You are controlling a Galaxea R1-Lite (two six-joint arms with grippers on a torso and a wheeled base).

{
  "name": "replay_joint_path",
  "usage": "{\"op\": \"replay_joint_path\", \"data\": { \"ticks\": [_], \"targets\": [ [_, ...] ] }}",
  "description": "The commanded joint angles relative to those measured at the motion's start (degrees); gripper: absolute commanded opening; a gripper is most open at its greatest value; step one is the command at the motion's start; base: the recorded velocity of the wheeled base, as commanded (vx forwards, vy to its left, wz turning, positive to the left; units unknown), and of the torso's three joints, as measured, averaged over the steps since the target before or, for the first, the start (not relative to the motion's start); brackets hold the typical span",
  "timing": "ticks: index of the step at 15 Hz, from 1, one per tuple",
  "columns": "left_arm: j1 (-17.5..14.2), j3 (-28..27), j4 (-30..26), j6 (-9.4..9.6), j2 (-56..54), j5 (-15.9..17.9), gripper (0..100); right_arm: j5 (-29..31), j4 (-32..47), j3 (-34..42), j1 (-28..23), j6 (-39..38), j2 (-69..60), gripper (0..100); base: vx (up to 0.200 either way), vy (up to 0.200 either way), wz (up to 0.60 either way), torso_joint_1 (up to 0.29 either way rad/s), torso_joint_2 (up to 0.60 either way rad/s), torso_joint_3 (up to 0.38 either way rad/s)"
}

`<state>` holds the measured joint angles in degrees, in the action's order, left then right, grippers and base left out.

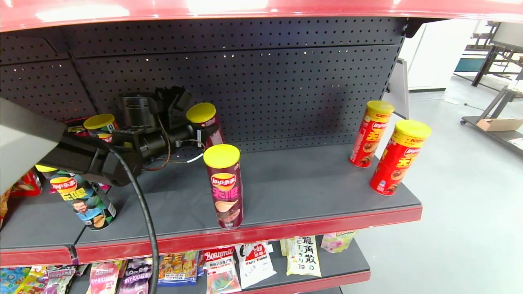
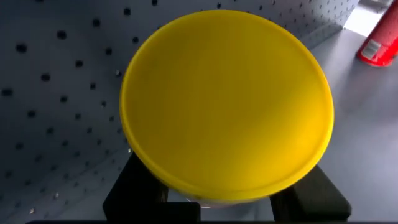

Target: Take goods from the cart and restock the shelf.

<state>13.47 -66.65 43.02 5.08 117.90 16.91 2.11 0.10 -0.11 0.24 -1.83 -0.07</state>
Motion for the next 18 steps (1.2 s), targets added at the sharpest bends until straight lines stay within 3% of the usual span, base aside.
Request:
{"op": "replay_joint_path", "data": {
  "ticks": [1, 18],
  "targets": [
    [1.30, -1.73, -0.04, -0.07, 2.16, -0.03, 0, 0.00, -0.01, -0.07, 0.02, -0.02, 0.07, 100, 0.000, 0.000, 0.00, 0.000, 0.00, 0.000],
    [1.91, -6.48, -2.06, -0.07, 6.56, -0.03, 0, 0.00, -0.01, 0.02, 0.02, -0.02, 0.07, 100, 0.000, 0.000, 0.00, 0.000, 0.00, 0.000]
  ]
}}
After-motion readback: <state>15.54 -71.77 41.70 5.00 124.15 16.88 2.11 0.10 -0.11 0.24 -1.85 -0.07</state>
